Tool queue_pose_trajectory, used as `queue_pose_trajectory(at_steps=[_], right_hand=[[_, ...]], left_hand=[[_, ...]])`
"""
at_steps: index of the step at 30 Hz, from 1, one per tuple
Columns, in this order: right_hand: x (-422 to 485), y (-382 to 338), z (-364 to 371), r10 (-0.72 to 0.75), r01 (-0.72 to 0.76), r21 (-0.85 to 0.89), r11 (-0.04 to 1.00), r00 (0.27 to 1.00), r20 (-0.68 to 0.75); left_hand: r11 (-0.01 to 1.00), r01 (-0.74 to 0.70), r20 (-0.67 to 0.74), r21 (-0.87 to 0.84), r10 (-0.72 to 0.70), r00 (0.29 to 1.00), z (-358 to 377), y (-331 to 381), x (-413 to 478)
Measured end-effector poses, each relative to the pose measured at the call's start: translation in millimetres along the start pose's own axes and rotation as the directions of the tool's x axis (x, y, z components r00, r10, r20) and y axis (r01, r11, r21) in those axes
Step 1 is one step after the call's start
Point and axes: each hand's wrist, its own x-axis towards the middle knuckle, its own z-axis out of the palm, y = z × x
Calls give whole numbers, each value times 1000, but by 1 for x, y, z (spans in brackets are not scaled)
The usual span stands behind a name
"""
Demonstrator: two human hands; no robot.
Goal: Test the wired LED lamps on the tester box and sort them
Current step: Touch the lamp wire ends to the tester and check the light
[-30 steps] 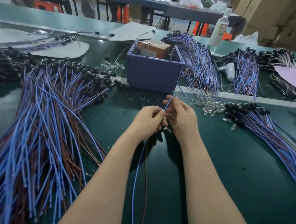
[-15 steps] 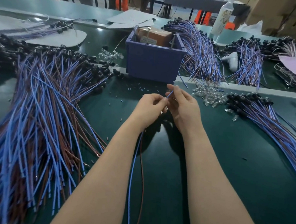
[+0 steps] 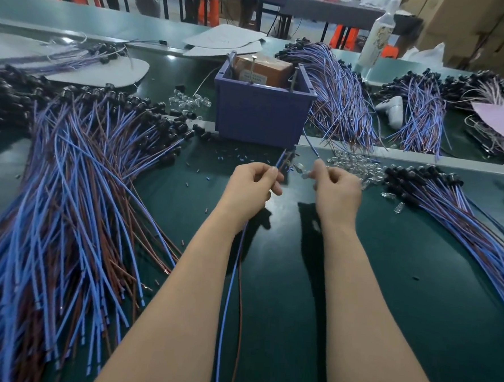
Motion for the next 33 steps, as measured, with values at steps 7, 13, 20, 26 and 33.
queue_pose_trajectory(at_steps=[7, 13, 20, 26, 33], right_hand=[[-16, -28, -4, 78, -78, -22, 997, 860, 504], [-37, -36, 3, 10, -164, 73, 984, 455, 891], [-21, -28, 1, 121, -38, -158, 987, 821, 558], [9, -23, -19, 252, -174, -294, 940, 935, 250], [14, -37, -3, -164, 153, -62, 986, 948, -272]], left_hand=[[966, -153, -229, -207, 104, 968, 3, 8, 2], [920, -226, -417, -320, 77, 905, -9, 11, 2], [990, 29, -241, -138, -62, 969, -7, 5, 6], [892, 74, -77, 445, -45, 996, -15, 8, 0], [992, -94, -275, -88, 67, 959, 3, 11, 3]])
